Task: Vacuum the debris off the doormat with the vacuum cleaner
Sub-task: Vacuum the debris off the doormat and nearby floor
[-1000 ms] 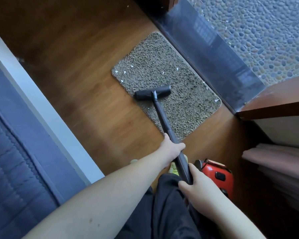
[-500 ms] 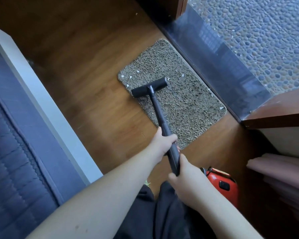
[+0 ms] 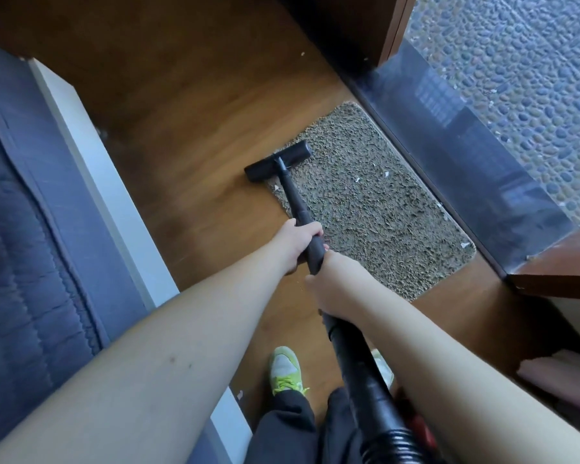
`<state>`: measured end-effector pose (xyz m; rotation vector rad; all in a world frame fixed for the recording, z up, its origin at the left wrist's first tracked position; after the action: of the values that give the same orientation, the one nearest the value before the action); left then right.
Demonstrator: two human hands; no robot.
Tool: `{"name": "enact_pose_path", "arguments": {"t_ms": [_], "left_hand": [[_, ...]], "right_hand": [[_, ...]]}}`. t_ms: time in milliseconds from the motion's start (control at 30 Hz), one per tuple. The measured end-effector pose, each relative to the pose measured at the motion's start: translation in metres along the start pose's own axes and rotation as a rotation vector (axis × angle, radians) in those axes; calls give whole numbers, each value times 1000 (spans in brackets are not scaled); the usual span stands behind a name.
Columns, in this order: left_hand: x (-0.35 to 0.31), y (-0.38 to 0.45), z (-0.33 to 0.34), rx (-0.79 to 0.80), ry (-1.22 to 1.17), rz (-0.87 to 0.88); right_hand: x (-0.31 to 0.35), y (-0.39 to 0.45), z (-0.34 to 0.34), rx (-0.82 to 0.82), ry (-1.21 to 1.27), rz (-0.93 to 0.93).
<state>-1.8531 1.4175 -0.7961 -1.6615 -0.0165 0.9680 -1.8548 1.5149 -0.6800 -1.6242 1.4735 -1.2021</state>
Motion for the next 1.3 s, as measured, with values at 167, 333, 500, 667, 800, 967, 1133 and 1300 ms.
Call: {"name": "enact_pose_path", "arguments": {"t_ms": [167,333,500,667,800,967,1133,1300], "left_hand": [[-14,19,-4,0,47,-15],[-14,25,0,24,62,-29],[-11,22,4,27,77,-24],[-6,23,11,19,101,-17],[-6,14,17,33,104,-10],[3,-1,25,77,117,-54],[17,-8,33,96,115,-68],[37,-17,45,127,104,-126]], "right_hand": [[21,20,-9,53,-94,67],[18,24,-11,37,-24,58],[7,14,-11,3,47,63],[-6,4,-16,-29,72,43],[-13,-3,-16,-39,70,26],[-22,-9,-12,-43,54,49],[-37,-17,-11,-29,24,43],[-58,-32,-7,-27,18,23]]}}
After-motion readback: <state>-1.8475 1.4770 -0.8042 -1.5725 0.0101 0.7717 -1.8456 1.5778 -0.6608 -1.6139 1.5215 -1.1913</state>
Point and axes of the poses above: each hand's wrist, its own y-axis towards the middle knuckle, its own z-axis out of the palm, x = y × z, the point moved 4 cm from there along y, towards the middle knuckle, and after that the axes turned 6 degrees about z, right-handed, at the moved point
